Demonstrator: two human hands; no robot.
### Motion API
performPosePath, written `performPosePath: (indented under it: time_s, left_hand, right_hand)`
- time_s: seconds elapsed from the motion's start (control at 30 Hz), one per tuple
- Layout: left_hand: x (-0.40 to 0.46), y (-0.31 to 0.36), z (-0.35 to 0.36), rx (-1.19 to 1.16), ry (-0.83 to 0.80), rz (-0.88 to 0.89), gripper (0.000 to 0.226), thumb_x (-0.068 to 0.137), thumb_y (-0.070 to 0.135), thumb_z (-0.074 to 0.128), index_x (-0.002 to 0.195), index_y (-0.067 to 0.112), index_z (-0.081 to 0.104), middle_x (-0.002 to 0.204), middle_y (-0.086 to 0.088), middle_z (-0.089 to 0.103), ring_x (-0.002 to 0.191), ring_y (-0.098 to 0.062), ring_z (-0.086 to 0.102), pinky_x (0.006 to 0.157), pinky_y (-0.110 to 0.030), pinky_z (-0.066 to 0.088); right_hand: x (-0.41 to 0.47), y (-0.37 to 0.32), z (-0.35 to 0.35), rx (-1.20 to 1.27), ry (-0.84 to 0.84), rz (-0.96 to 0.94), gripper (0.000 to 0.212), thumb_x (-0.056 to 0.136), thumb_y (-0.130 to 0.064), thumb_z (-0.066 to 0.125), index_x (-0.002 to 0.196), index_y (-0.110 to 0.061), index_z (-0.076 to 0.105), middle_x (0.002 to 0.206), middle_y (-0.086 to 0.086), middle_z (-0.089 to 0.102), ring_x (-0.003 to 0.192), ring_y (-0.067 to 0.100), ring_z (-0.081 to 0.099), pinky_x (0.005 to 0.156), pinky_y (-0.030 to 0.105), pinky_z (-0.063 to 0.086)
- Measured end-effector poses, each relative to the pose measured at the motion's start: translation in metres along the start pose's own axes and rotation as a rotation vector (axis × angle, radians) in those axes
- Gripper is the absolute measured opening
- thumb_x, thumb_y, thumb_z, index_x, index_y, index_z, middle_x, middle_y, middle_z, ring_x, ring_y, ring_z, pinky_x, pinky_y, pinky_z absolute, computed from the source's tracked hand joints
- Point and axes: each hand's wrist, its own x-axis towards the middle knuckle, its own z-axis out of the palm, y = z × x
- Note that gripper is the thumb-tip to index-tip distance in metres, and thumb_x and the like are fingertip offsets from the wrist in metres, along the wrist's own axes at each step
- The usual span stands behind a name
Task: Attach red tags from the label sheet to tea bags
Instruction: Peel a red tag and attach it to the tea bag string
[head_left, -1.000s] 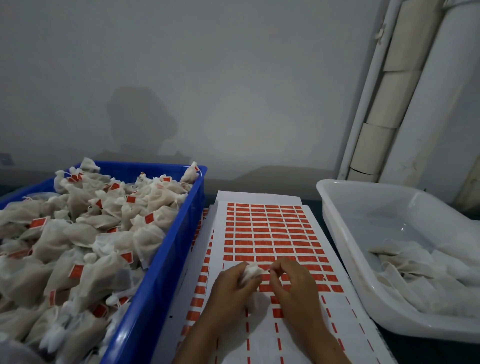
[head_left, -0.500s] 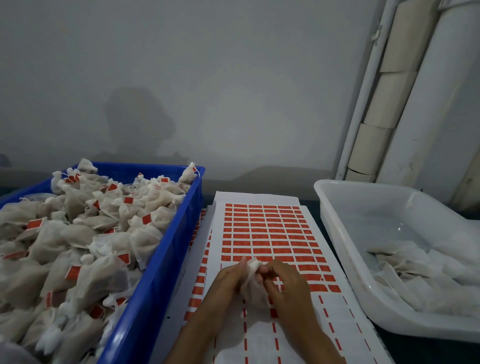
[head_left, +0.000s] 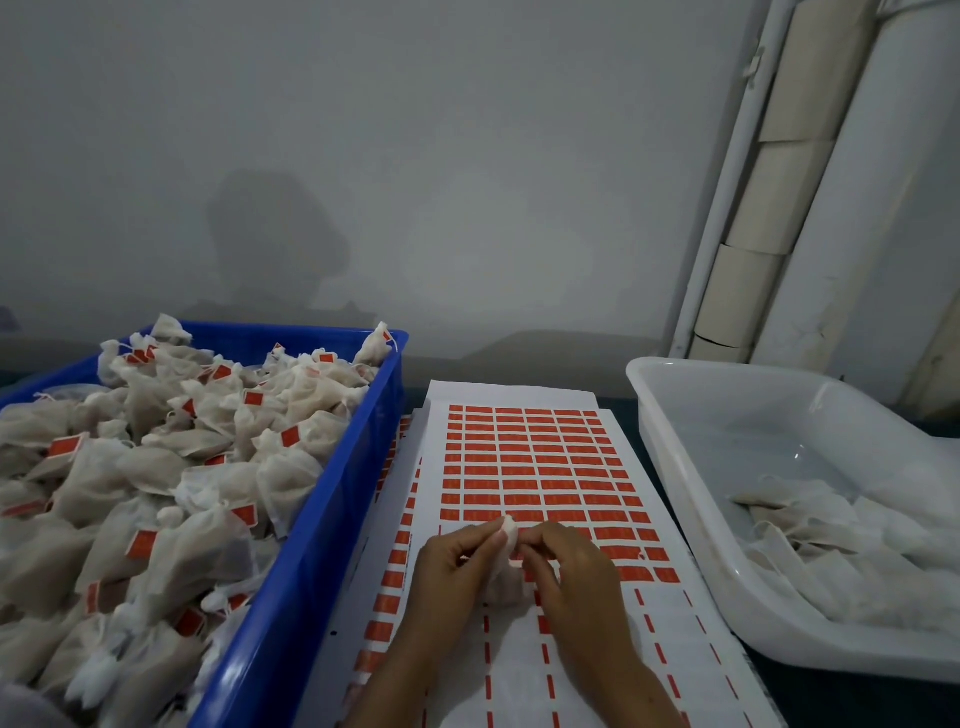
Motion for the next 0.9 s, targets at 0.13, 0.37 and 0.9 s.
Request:
performPosePath:
  time_s: [0.13, 0.37, 0.9]
  left_hand:
    - [0.0003, 0.0009, 0.0011, 0.102, 0.083, 0.041, 0.016, 0.089, 0.012, 0.055, 0.085, 0.028, 0.059, 0.082, 0.022, 0.060, 0.074, -0.004, 0.062, 0.067, -0.003, 0.048]
    - [0.0031, 0.0018, -0.0004, -0.008, 0.121, 0.001, 0.015, 0.080, 0.015, 0.067, 0.091, 0.026, 0.069, 0.085, 0.018, 0.069, 0.081, -0.009, 0.067, 0.059, -0.008, 0.050]
    - [0.0009, 0.0007, 0.0007, -0.028, 0.133, -0.031, 0.013, 0.077, 0.020, 0.071, 0.082, 0.032, 0.069, 0.079, 0.020, 0.071, 0.079, -0.004, 0.068, 0.055, -0.010, 0.049]
  right_hand:
    - [0.0005, -0.0015, 0.0009, 0.004, 0.020, 0.006, 0.091, 0.078, -0.076, 0.014, 0.091, -0.006, 0.072, 0.091, 0.007, 0.073, 0.075, 0.024, 0.069, 0.082, 0.020, 0.040]
    - [0.0020, 0.0011, -0.0001, 0.063, -0.112, 0.020, 0.111, 0.060, -0.089, 0.004, 0.108, -0.010, 0.065, 0.110, 0.002, 0.067, 0.096, 0.016, 0.063, 0.090, 0.003, 0.027]
    - [-0.0044, -0.0013, 0.0047, 0.036, 0.021, -0.001, 0.036, 0.077, -0.051, 0.051, 0.100, -0.027, 0.064, 0.096, -0.018, 0.066, 0.075, 0.001, 0.062, 0.076, 0.004, 0.042]
